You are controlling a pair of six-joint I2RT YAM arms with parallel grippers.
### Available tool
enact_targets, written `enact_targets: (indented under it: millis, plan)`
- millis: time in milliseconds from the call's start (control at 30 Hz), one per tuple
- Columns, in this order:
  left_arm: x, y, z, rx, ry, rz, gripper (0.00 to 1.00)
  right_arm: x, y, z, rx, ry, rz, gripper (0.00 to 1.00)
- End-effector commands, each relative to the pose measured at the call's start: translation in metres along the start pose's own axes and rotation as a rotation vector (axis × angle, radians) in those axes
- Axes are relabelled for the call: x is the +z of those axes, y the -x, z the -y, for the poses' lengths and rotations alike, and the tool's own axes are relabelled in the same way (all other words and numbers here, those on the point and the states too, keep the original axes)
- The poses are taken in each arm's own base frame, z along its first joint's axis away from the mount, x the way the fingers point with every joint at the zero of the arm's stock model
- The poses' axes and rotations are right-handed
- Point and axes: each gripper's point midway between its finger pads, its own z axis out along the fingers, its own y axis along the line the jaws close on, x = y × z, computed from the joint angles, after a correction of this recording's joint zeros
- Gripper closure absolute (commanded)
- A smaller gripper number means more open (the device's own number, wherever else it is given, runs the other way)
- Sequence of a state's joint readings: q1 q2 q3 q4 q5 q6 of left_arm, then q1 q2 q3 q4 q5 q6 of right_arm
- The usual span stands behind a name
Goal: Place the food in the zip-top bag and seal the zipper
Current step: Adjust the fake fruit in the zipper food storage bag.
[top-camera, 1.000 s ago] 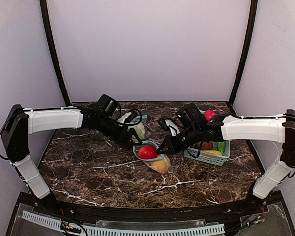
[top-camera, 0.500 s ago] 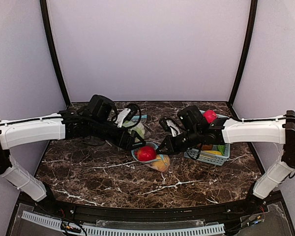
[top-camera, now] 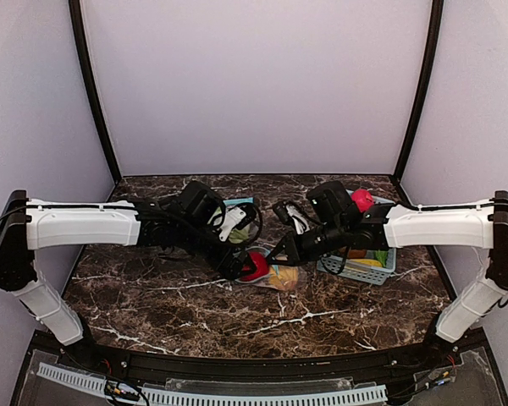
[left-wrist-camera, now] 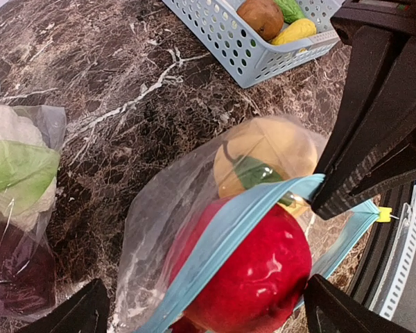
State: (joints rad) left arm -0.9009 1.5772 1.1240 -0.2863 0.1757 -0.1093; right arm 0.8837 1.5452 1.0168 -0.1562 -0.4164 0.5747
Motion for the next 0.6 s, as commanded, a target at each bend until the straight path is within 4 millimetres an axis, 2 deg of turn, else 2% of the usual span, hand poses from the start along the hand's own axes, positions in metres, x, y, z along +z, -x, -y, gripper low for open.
enact_targets:
  millis: [0, 300, 567]
  plan:
    - [-0.001, 0.003, -0.002, 0.066, 0.017, -0.018, 0.01, -0.004, 0.001, -0.016, -0.033, 0.063, 0.016, 1.0]
    - [0.012, -0.001, -0.006, 0.058, 0.027, -0.031, 0.01, -0.002, -0.006, -0.031, -0.034, 0.177, 0.001, 1.0]
    - [0.021, -0.009, -0.016, 0.058, 0.071, -0.056, 0.01, -0.01, -0.003, -0.046, -0.068, 0.25, 0.023, 1.0]
